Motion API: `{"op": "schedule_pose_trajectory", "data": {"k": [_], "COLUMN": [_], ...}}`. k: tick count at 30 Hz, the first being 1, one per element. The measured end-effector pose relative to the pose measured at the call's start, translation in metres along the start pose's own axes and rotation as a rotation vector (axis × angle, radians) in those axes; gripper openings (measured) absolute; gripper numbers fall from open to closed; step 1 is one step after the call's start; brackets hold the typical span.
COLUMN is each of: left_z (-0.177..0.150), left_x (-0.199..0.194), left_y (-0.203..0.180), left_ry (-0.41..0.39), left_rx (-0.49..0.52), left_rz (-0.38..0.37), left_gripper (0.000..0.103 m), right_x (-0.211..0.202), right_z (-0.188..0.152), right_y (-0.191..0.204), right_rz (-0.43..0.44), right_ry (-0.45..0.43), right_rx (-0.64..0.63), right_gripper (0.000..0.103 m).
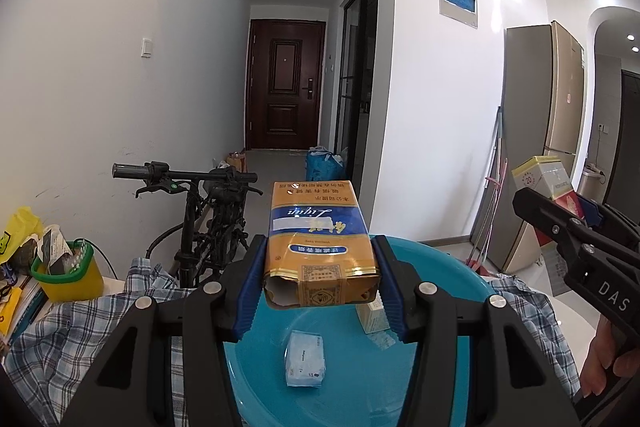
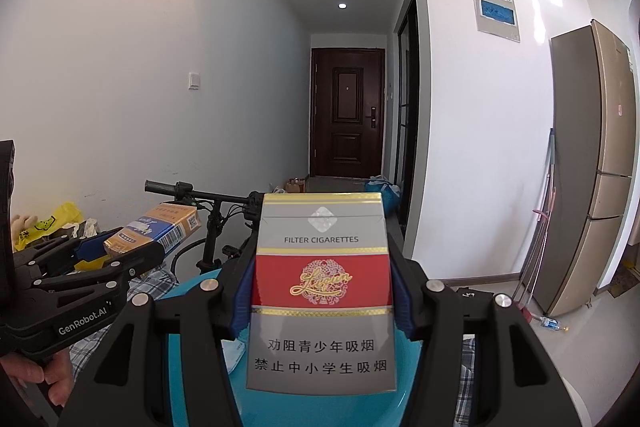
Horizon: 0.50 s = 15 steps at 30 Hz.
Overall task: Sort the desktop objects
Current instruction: 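Carry both cigarette packs over the turquoise basin with both grippers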
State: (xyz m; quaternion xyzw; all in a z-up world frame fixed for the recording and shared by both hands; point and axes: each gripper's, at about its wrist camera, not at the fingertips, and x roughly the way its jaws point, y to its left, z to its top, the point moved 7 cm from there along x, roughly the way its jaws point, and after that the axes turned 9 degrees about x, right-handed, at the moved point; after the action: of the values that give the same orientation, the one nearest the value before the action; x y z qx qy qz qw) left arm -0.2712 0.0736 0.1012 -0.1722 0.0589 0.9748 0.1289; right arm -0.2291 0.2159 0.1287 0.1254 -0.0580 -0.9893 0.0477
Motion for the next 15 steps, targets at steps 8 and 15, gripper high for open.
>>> {"op": "schedule_pose_trajectory", "data": {"k": [8,15], "left_z": [-0.001,-0.004], "left_x": [0.022,0.03], "left_y": [0.002,0.004], "left_ry": [0.02,0.025], "left_rx": [-0.003,0.0], "left_rz": [-0.006,0.011], "left_gripper": [0.054,0.054], "right_x": [0.018,0.027], "right_z": [0.007,0.01], "right_y": [-0.009,-0.015], "right_rz": [-0.007,0.036], "right_ry": [-0.028,-0.012], "right_rx": [0.01,0.065], "right_gripper": [0.054,0.054]}}
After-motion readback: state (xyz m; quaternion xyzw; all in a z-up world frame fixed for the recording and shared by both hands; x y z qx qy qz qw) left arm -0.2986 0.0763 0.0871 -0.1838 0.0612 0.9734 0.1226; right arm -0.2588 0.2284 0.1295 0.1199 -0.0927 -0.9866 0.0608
